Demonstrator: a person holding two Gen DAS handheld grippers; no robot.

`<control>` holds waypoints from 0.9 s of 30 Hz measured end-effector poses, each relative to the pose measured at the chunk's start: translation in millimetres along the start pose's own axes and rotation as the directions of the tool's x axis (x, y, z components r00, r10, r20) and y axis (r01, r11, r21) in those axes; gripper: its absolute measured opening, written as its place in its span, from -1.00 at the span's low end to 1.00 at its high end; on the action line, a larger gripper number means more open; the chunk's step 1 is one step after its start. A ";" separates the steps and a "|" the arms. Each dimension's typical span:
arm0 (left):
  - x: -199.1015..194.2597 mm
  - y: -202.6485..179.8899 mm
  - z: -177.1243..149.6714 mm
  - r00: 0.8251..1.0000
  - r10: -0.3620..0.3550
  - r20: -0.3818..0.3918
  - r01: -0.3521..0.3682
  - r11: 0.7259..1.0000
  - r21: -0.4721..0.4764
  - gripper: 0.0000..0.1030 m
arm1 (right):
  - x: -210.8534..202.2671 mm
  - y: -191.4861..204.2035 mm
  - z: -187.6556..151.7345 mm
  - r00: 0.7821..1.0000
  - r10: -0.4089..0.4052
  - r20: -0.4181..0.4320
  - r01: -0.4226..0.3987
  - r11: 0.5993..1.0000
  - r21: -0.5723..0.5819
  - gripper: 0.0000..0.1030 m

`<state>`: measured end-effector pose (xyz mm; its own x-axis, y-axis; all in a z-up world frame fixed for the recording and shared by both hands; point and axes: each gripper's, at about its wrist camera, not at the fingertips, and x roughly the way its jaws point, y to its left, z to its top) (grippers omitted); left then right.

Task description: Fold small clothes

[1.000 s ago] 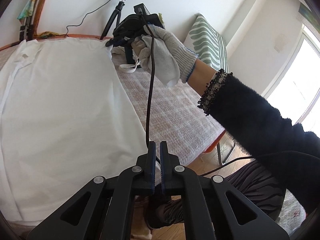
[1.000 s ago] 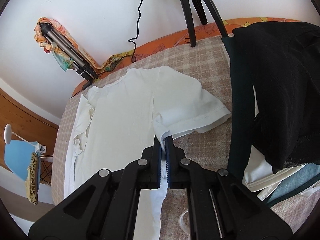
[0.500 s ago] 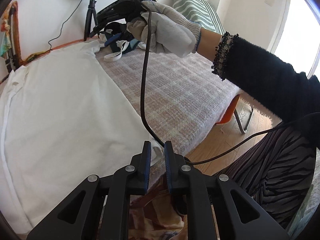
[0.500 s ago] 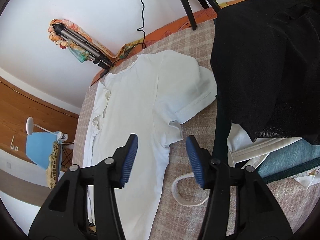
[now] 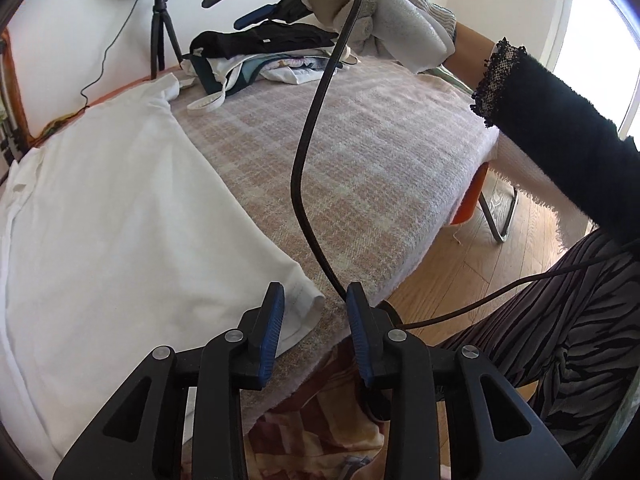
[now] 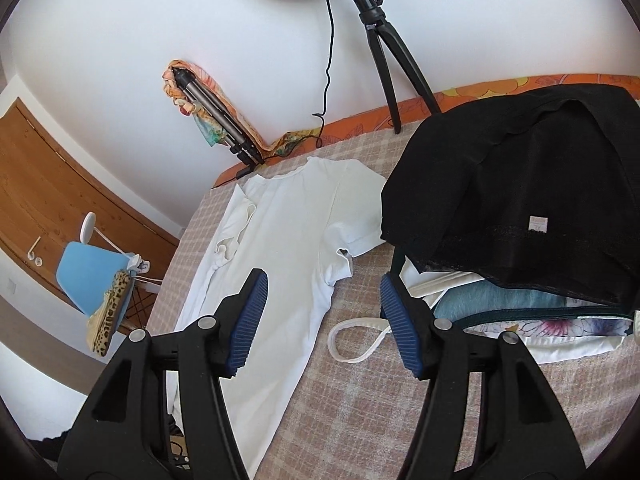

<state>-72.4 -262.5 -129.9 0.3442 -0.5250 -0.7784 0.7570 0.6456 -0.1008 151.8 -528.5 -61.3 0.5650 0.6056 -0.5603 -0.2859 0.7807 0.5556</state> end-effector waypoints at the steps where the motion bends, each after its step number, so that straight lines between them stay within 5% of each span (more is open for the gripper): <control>1: -2.1 -1.4 -0.6 1.000 -0.005 0.003 0.005 1.000 0.009 -0.41 | -11.8 -2.2 1.9 1.000 0.004 0.026 -0.004 1.000 -0.003 0.21; 5: 6.0 -3.2 2.8 0.999 0.042 -0.016 -0.041 0.999 0.030 -0.41 | -37.2 -1.2 4.1 0.996 -0.009 0.085 0.011 1.000 -0.025 0.21; 9: 15.9 -9.3 5.1 0.996 0.085 -0.008 -0.084 0.994 0.073 -0.43 | -11.8 4.0 -0.5 0.999 -0.023 0.023 0.023 0.999 -0.030 0.21; 10: 16.7 -8.5 5.8 0.997 0.083 0.001 -0.083 0.994 0.077 -0.74 | 0.3 7.0 -2.8 0.999 -0.034 -0.001 0.034 0.999 -0.037 0.21; 11: 17.0 -4.7 6.7 0.997 0.078 0.006 -0.078 0.995 0.059 -0.94 | 12.2 8.4 -5.6 0.999 -0.044 -0.028 0.043 0.998 -0.039 0.21; 16: 2.0 30.2 10.4 0.998 -0.029 0.058 0.038 0.985 -0.168 -0.94 | 80.6 8.2 -14.0 0.985 -0.062 -0.161 0.062 0.998 -0.002 0.13; 22: -29.9 43.5 8.1 0.987 -0.041 0.158 0.081 0.963 -0.257 -0.94 | 139.7 0.8 -14.1 0.966 -0.118 -0.230 0.134 0.989 0.057 0.07; 25: -34.2 49.3 5.6 0.983 -0.044 0.180 0.095 0.954 -0.283 -0.94 | 150.6 -2.6 -7.9 0.965 -0.150 -0.216 0.170 0.982 0.079 -0.13; 27: -33.7 53.1 2.0 0.982 -0.042 0.185 0.098 0.947 -0.305 -0.95 | 152.4 -4.2 -2.9 0.966 -0.156 -0.204 0.180 0.978 0.106 -0.45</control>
<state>-42.8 -211.6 -107.7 0.4087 -0.6455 -0.6452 0.5813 0.7291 -0.3613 236.9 -439.1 -150.8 0.4324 0.4951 -0.7536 -0.0957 0.8563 0.5076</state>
